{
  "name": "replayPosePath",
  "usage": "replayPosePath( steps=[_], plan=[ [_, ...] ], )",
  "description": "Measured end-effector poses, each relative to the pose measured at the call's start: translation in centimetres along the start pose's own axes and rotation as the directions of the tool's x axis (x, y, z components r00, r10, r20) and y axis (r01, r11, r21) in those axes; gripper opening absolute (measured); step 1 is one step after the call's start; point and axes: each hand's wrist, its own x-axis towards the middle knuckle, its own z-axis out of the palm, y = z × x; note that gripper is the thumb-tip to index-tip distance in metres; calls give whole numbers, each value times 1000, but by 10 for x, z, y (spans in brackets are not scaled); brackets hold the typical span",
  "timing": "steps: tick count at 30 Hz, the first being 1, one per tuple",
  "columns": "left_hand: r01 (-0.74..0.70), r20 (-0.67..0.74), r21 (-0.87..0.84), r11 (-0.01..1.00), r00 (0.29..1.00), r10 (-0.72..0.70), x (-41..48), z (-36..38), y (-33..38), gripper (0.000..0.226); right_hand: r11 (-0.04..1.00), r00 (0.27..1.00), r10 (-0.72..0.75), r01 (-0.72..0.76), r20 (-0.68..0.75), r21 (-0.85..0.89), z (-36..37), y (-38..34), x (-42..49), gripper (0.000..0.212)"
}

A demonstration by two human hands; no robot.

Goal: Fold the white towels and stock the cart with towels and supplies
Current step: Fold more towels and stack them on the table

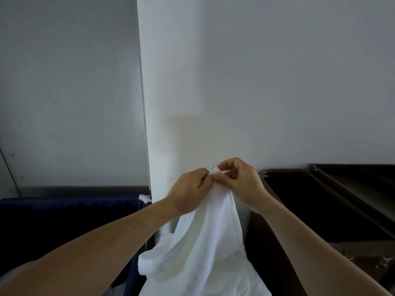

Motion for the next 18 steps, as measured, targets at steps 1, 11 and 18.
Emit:
replayPosePath(
  steps=[1,11,18],
  plan=[
    [-7,-12,-8,1000,1000,7,-1,0,-1,36,1000,1000,0,0,2,-2,-1,1,-1,19],
    [23,-1,-73,997,1000,-23,-4,2,-6,35,997,997,-33,27,-73,-78,7,4,-5,13],
    [-20,65,-19,1000,998,21,-6,0,-6,35,997,997,-37,32,-66,-66,7,4,-1,10]
  ],
)
